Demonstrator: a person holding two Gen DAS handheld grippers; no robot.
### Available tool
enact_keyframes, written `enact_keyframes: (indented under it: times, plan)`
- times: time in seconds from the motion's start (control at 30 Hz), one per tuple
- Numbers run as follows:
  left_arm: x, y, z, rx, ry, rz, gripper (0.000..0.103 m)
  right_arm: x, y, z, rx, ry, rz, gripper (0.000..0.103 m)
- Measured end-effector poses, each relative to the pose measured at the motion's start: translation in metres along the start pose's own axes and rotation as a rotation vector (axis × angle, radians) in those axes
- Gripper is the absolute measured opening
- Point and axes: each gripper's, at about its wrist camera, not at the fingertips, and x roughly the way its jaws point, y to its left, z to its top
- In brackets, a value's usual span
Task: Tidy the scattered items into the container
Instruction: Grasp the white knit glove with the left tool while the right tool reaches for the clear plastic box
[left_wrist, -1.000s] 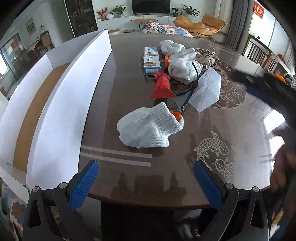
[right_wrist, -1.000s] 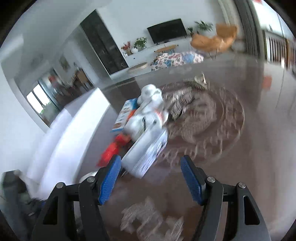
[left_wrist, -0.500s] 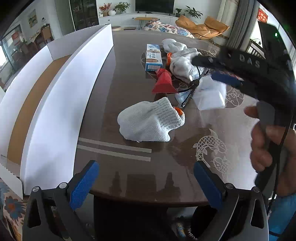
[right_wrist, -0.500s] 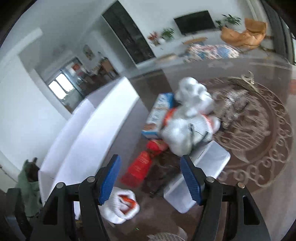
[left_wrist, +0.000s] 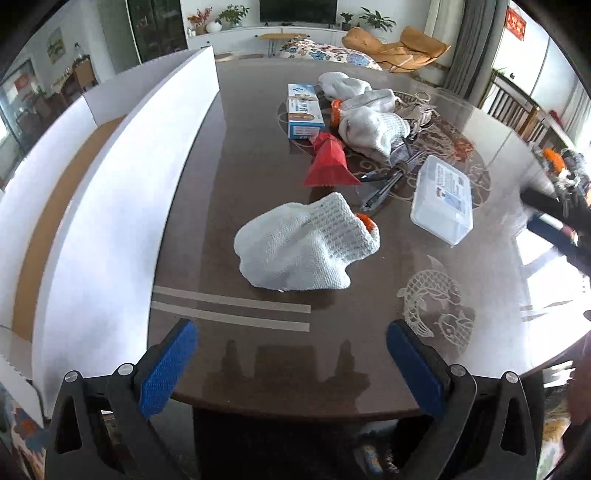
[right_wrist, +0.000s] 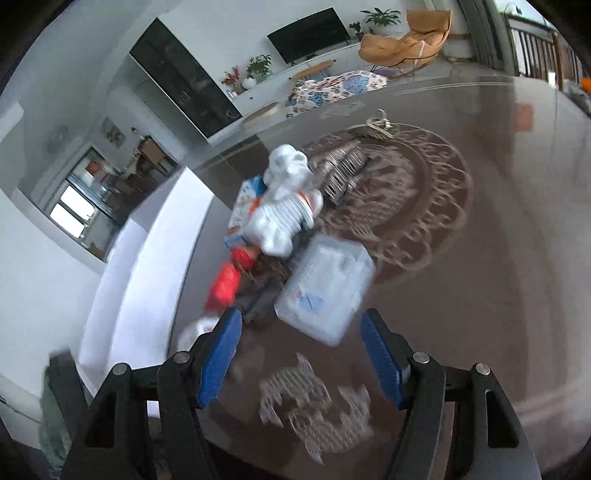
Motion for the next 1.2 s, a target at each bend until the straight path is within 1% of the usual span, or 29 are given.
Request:
enact_keyframes:
  times: [0.07, 0.1, 0.23, 0.3, 0.37, 0.43, 0.5, 0.53, 0.63, 0.77, 0.83, 0.87, 1.0, 1.1, 1.2]
  plan:
    - [0.001, -0.003, 0.0, 0.03, -0.004, -0.014, 0.103, -0.006, 0.001, -0.019, -0.019, 0.008, -0.059, 0.068]
    - [0.001, -0.005, 0.002, 0.051, -0.004, -0.018, 0.103, -0.008, 0.0, -0.027, -0.021, 0.016, -0.073, 0.068]
    - [0.009, -0.021, 0.02, 0.183, 0.007, -0.006, 0.103, -0.003, -0.001, -0.053, -0.043, 0.067, -0.08, 0.068]
    - [0.012, -0.023, 0.028, 0.207, 0.019, 0.02, 0.103, -0.006, 0.0, -0.057, -0.057, 0.073, -0.086, 0.068]
    - [0.017, -0.02, 0.035, 0.186, 0.038, -0.004, 0.103, -0.013, 0.0, -0.056, -0.067, 0.059, -0.083, 0.068]
    - [0.023, -0.017, 0.039, 0.145, 0.068, -0.053, 0.103, -0.02, 0.003, -0.054, -0.085, 0.037, -0.086, 0.068]
    - [0.031, -0.018, 0.041, 0.119, 0.086, -0.082, 0.103, -0.026, 0.009, -0.053, -0.116, 0.016, -0.117, 0.068]
    - [0.035, -0.021, 0.042, 0.115, 0.089, -0.082, 0.103, -0.029, 0.012, -0.053, -0.13, 0.008, -0.128, 0.068]
    - [0.043, -0.03, 0.044, 0.143, 0.072, -0.017, 0.103, -0.032, 0.013, -0.054, -0.136, 0.0, -0.102, 0.068]
    - [0.046, -0.035, 0.047, 0.176, 0.059, 0.016, 0.103, -0.029, 0.005, -0.057, -0.064, 0.034, -0.022, 0.068]
    - [0.047, -0.033, 0.049, 0.18, 0.057, 0.025, 0.103, -0.026, 0.001, -0.058, -0.038, 0.053, -0.029, 0.068]
    - [0.048, -0.031, 0.05, 0.174, 0.057, 0.022, 0.103, -0.025, 0.001, -0.059, -0.034, 0.05, -0.029, 0.068]
    - [0.053, -0.023, 0.052, 0.116, 0.071, -0.027, 0.103, -0.029, 0.006, -0.059, -0.055, 0.016, -0.042, 0.068]
    - [0.054, -0.025, 0.055, 0.099, 0.065, -0.03, 0.103, -0.032, 0.008, -0.058, -0.066, 0.001, -0.054, 0.068]
    - [0.056, -0.03, 0.058, 0.093, 0.058, -0.032, 0.103, -0.03, 0.004, -0.059, -0.059, 0.004, -0.065, 0.068]
